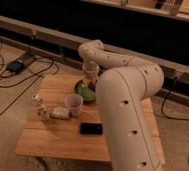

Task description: Place the pepper in the ceramic bowl

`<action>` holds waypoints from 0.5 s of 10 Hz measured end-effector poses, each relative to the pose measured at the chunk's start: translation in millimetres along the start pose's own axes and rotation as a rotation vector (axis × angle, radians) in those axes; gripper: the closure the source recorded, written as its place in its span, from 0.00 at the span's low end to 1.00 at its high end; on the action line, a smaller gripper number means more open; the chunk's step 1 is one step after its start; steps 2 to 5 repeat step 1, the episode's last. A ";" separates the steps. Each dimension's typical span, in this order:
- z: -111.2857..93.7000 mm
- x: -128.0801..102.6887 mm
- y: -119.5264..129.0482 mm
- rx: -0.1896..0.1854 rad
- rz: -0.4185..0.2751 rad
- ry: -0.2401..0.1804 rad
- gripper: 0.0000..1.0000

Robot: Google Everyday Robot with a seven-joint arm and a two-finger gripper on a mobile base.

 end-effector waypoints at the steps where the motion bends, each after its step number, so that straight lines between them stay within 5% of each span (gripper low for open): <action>1: 3.5 3.1 -0.3 -0.007 0.003 0.007 0.70; 5: 3.5 3.1 -0.3 -0.007 0.003 0.007 0.70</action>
